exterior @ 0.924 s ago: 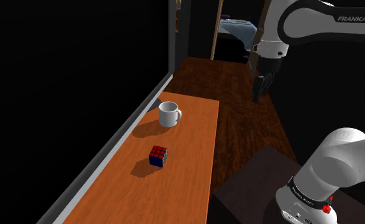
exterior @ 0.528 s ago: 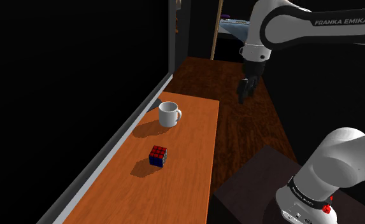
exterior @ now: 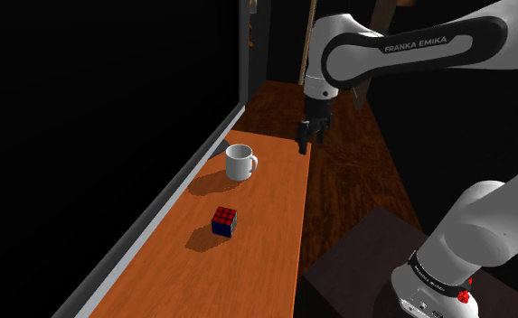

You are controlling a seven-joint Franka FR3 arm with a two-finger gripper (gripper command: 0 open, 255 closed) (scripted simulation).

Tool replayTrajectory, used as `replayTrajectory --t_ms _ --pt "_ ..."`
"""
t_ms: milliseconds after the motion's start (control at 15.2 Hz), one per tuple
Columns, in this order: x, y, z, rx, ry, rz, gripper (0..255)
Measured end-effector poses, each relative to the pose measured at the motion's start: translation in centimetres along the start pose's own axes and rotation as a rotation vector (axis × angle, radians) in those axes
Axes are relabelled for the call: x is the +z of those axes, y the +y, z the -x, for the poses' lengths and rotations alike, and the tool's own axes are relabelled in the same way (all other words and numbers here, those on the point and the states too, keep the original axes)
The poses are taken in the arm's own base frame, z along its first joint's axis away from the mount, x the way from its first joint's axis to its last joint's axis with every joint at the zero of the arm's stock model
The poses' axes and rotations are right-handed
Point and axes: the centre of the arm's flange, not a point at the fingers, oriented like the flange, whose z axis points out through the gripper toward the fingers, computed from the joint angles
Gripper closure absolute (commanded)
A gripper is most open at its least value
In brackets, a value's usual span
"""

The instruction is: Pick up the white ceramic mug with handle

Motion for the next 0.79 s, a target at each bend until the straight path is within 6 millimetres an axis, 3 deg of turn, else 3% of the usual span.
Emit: replayTrajectory --t_ms 792 --pt "3.9 -7.4 -12.4 0.045 0.039 0.01 0"
